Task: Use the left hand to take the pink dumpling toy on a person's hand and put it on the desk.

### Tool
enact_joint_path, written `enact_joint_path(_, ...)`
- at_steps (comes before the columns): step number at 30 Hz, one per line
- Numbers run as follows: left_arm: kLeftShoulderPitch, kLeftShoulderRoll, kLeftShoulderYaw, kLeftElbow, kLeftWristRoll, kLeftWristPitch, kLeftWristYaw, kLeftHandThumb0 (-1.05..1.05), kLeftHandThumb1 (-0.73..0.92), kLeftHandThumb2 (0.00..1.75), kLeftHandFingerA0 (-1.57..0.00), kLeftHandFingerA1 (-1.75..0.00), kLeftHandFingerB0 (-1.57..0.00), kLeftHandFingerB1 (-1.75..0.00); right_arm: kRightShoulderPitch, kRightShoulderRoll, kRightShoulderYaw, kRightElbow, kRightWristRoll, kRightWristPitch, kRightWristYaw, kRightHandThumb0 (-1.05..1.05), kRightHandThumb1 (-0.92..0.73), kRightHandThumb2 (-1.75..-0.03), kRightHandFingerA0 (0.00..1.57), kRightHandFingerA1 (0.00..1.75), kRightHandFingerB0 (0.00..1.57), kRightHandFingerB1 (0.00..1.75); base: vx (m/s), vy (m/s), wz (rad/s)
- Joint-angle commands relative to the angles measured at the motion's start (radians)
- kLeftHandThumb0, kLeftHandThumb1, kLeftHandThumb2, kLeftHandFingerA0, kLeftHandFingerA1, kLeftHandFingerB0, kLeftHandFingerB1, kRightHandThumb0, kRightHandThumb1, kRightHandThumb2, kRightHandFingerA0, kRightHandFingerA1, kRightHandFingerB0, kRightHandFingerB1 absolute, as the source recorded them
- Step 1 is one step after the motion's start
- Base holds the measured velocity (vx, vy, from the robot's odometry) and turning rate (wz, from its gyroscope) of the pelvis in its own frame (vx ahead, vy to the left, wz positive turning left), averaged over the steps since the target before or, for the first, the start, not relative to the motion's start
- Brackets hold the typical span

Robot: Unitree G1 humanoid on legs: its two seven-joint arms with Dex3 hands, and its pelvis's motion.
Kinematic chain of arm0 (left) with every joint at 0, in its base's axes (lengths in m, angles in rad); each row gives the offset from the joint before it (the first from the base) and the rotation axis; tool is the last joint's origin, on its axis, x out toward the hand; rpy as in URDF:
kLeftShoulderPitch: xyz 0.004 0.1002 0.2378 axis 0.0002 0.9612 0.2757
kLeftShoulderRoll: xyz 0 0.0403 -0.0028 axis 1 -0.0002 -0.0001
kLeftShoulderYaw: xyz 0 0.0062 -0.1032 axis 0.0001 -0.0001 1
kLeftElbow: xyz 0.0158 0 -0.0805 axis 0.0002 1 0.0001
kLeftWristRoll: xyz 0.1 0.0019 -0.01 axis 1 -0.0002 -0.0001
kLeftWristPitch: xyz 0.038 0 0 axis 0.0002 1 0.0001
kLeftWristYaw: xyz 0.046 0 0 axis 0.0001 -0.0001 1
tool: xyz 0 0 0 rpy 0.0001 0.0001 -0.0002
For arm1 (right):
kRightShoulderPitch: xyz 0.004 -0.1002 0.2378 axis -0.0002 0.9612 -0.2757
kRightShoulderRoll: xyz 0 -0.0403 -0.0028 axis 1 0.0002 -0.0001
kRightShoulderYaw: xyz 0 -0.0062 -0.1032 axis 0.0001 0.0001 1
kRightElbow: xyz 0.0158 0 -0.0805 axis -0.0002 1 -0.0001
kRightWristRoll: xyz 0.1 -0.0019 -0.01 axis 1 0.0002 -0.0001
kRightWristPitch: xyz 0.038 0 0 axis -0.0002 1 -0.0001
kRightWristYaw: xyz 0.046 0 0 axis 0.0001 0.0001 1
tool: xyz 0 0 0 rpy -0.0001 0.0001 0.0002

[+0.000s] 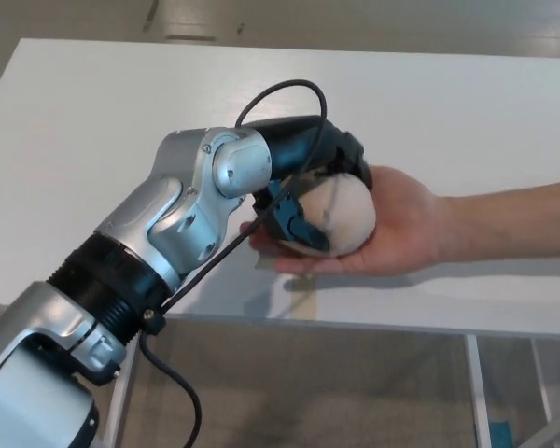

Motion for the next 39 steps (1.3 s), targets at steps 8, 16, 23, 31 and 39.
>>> enact_joint_path(8,0.046,-0.018,0.045,-0.009,0.052,-0.037,0.044,-0.23,0.75,0.63,-0.69,-1.30,-0.82,-0.52,0.003,-0.002,0.002,0.002,0.004,0.009,0.003,-0.30,-0.61,-0.58,0.69,0.48,0.53,0.42,0.00,0.000,0.00)
enact_joint_path(16,0.046,-0.027,0.069,0.002,0.057,-0.031,0.028,-0.24,0.75,0.62,-0.82,-1.09,-0.86,-0.55,0.001,-0.001,-0.002,0.001,0.007,0.010,0.002,-0.31,-0.61,-0.58,0.69,0.48,0.54,0.42,0.00,0.000,0.00)
enact_joint_path(23,0.046,-0.031,0.084,0.015,0.065,-0.045,0.022,-0.24,0.76,0.63,-0.84,-1.10,-0.86,-0.53,0.002,-0.003,0.002,0.002,0.002,0.010,0.008,-0.31,-0.62,-0.57,0.69,0.48,0.55,0.43,0.00,0.000,0.00)
enact_joint_path(31,0.043,-0.030,0.097,0.009,0.070,-0.049,0.013,-0.23,0.76,0.62,-0.87,-0.97,-0.87,-0.55,0.002,-0.002,0.006,0.003,0.000,0.013,0.008,-0.32,-0.61,-0.58,0.68,0.47,0.56,0.43,0.00,0.000,0.00)
enact_joint_path(39,-0.019,0.024,0.201,-0.014,0.022,-0.078,0.009,-0.23,0.77,0.63,-0.87,-0.90,-0.88,-0.57,-0.004,-0.002,0.006,0.003,0.002,0.019,0.017,-0.32,-0.61,-0.58,0.67,0.47,0.58,0.44,0.00,0.000,0.00)
